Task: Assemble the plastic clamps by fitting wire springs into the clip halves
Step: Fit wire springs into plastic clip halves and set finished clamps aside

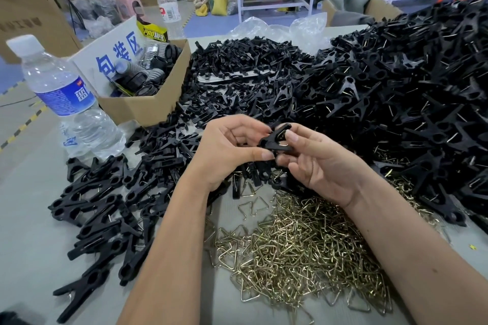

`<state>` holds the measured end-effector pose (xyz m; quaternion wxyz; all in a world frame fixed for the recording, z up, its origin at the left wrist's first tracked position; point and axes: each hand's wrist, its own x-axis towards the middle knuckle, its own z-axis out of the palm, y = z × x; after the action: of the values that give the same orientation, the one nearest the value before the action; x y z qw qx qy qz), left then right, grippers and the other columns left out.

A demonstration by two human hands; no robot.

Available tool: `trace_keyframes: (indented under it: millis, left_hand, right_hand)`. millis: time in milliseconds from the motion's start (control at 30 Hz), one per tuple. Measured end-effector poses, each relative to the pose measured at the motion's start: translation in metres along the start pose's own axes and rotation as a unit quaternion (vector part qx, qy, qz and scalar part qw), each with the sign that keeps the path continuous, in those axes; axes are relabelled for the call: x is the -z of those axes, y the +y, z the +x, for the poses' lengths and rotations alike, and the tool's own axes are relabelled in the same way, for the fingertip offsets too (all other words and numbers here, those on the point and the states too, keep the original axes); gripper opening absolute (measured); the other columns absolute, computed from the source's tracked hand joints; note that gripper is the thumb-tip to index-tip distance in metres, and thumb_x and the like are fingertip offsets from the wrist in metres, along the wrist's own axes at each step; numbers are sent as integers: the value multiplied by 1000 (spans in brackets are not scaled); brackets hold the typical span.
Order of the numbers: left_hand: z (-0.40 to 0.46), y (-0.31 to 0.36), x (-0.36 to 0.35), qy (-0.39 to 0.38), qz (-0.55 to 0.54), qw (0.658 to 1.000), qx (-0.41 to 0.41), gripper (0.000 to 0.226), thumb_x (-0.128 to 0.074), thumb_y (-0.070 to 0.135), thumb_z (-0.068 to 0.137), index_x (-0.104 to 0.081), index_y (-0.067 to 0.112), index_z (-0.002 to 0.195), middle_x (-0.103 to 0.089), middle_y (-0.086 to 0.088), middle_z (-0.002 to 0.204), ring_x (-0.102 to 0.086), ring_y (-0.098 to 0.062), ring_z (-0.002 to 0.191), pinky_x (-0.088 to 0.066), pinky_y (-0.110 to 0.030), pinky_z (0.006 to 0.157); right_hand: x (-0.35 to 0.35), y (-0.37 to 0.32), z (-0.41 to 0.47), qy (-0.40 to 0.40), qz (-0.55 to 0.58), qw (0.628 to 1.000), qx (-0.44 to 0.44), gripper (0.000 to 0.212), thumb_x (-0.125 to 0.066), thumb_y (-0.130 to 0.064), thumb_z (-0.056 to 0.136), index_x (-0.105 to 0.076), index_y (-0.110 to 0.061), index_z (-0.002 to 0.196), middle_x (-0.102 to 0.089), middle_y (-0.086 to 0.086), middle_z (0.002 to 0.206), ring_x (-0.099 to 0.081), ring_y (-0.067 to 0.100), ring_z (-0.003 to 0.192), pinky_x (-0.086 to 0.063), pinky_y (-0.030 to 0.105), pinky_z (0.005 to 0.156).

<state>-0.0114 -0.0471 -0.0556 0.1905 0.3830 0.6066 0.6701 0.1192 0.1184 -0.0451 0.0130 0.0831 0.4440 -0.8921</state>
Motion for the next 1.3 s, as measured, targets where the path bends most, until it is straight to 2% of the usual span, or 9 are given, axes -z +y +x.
trace_keyframes:
  millis: [200,333,500,633,733,833,1000,1167,1300]
  left_hand:
    - [-4,2,2,-7,-21,1000,9,55,-92,0,63,-49,14,95,-77,-7,79,-74,-30,77,-61,-46,75]
    - [-4,3,-3,-2,11,1000,0,53,-94,9,59,-51,17,88,-78,-6,77,-74,-18,72,-60,-32,69]
    - [-3,5,-7,28,81,996,-18,56,-98,20,58,-51,13,88,-79,-9,79,-75,-30,73,-59,-47,68]
    - [-1,8,-8,88,133,987,-19,49,-98,28,64,-60,15,91,-78,-3,75,-69,-18,63,-54,-28,57]
    - [3,6,-2,193,172,966,1,34,-93,24,75,-62,16,87,-75,0,71,-73,-23,68,-61,-34,67]
    - [17,6,11,287,255,922,49,25,-89,23,80,-63,20,82,-72,2,69,-72,-18,69,-61,-37,73]
    - [57,13,50,302,420,839,167,18,-75,10,85,-66,25,84,-71,9,84,-68,-13,83,-42,-22,58]
    - [92,7,73,131,580,769,235,42,-64,4,88,-68,27,123,-67,-4,128,-61,-27,116,-52,-37,96]
    - [110,-4,80,79,631,739,223,37,-72,21,93,-65,30,128,-67,-6,130,-57,-29,125,-40,-35,101]
  right_hand:
    - [10,-5,0,-110,-24,993,-44,38,-80,-25,86,-77,-17,123,-76,11,92,-75,10,72,-59,15,54]
    - [16,-5,2,-107,34,991,-66,32,-82,-17,83,-80,-13,115,-71,13,84,-70,9,63,-56,12,52]
    - [19,-3,4,-86,82,990,-73,28,-73,-10,81,-81,-10,108,-65,13,78,-63,7,54,-53,11,46]
    - [18,-15,0,-55,-7,998,23,28,-68,-14,90,-79,-13,116,-66,8,77,-61,4,54,-51,10,46]
    - [14,-49,1,36,-98,984,144,30,-72,-19,87,-79,-17,116,-69,1,75,-59,6,57,-49,13,47]
    - [11,-96,16,203,-210,924,246,28,-76,-15,90,-78,-14,118,-72,0,69,-60,9,54,-48,18,46]
    - [-2,-133,65,400,-440,730,337,30,-72,-17,90,-75,-15,120,-75,3,72,-70,15,52,-58,31,58]
    - [-49,-89,136,189,-704,643,235,18,-71,-8,91,-82,-19,100,-77,2,94,-68,16,81,-58,32,87]
    - [-66,-58,189,48,-841,526,119,47,-64,1,90,-74,-26,126,-72,8,123,-67,29,110,-58,41,94]
